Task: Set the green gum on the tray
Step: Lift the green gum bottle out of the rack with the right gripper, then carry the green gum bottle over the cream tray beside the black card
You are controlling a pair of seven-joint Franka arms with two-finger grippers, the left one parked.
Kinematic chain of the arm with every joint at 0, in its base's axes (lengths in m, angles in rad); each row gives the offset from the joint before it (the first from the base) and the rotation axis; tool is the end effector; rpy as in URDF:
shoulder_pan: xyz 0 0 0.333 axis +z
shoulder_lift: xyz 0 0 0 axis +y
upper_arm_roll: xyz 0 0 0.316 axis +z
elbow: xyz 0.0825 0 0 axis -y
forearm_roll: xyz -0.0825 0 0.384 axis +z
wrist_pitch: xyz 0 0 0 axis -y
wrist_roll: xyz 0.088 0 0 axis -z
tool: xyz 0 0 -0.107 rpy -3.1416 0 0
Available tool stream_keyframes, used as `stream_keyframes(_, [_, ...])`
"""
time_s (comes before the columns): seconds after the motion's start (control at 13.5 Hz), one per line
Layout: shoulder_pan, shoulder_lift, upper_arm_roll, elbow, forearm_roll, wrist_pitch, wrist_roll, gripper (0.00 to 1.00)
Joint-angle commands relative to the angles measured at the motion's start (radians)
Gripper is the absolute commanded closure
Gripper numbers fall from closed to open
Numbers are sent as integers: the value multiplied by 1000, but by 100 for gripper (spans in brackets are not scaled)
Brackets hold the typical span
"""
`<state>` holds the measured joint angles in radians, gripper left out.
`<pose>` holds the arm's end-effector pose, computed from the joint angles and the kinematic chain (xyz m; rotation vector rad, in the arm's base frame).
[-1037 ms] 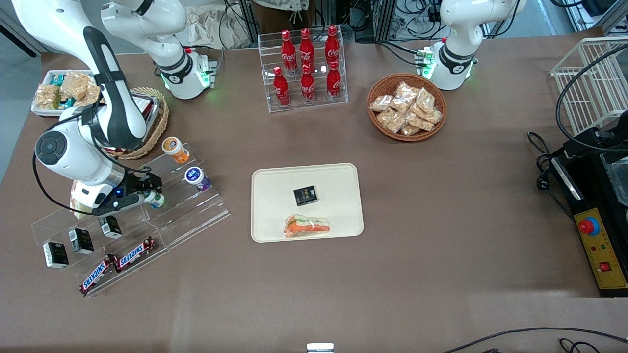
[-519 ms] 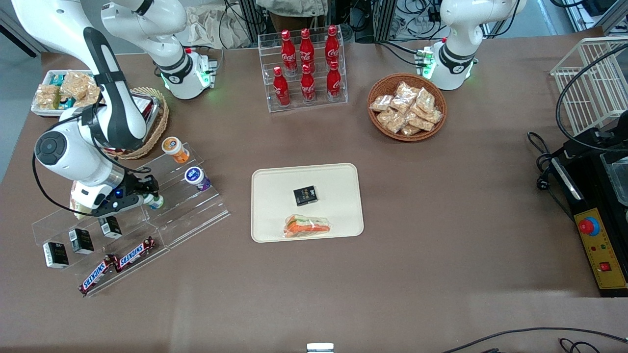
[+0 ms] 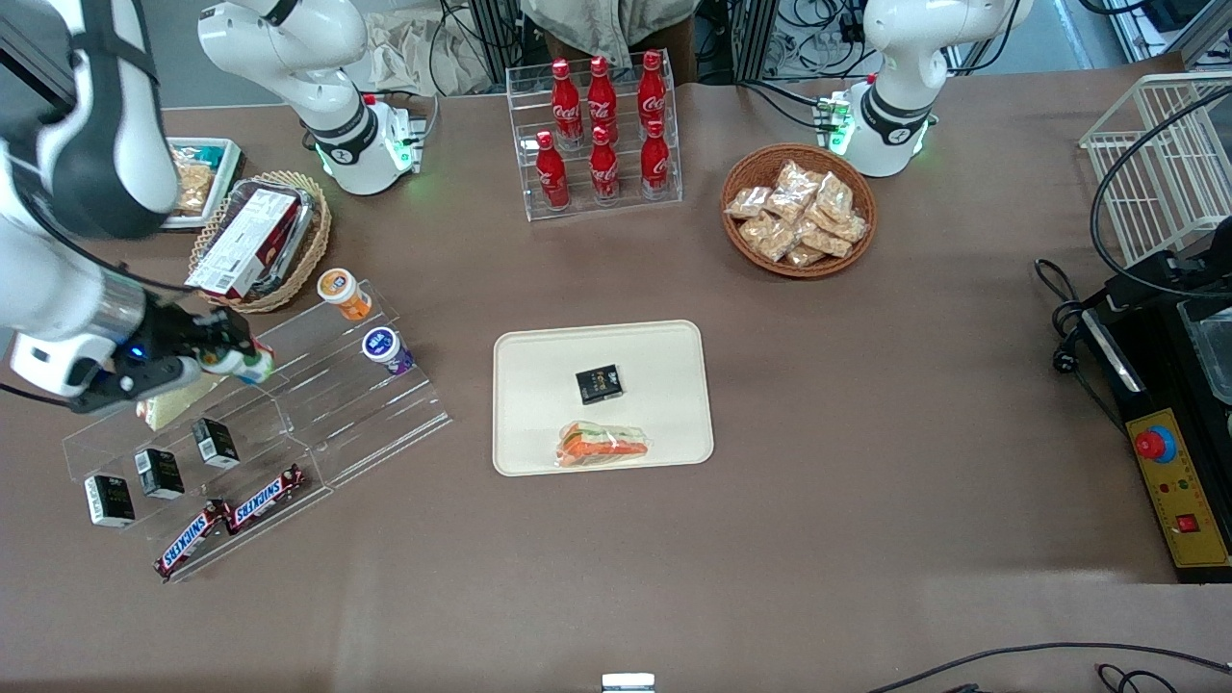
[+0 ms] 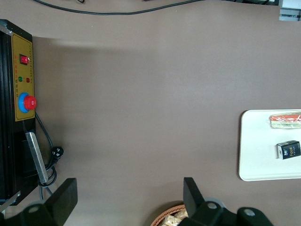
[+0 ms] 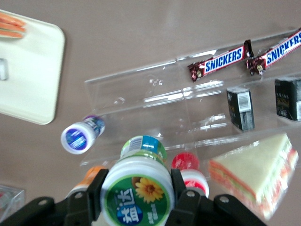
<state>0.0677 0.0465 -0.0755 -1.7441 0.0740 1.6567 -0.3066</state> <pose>0.5629 0.0036 0.5241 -3.0149 -0.4362 0.1848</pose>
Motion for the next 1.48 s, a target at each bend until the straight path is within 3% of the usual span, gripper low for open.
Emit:
stream_keyframes(0.0, [70,27,-1,170,18,-184,143,90])
stream_keyframes(0.37, [288,24,-1,196,79,-181,586,90])
stream_keyframes(0.59, [388,62,-4,166,122,-62,748,90])
stream_keyframes(1.04, [558,145,-7,-188,113,465,935,87])
stream_keyframes(1.41, [572,278,-7,-375,98,828,936,87])
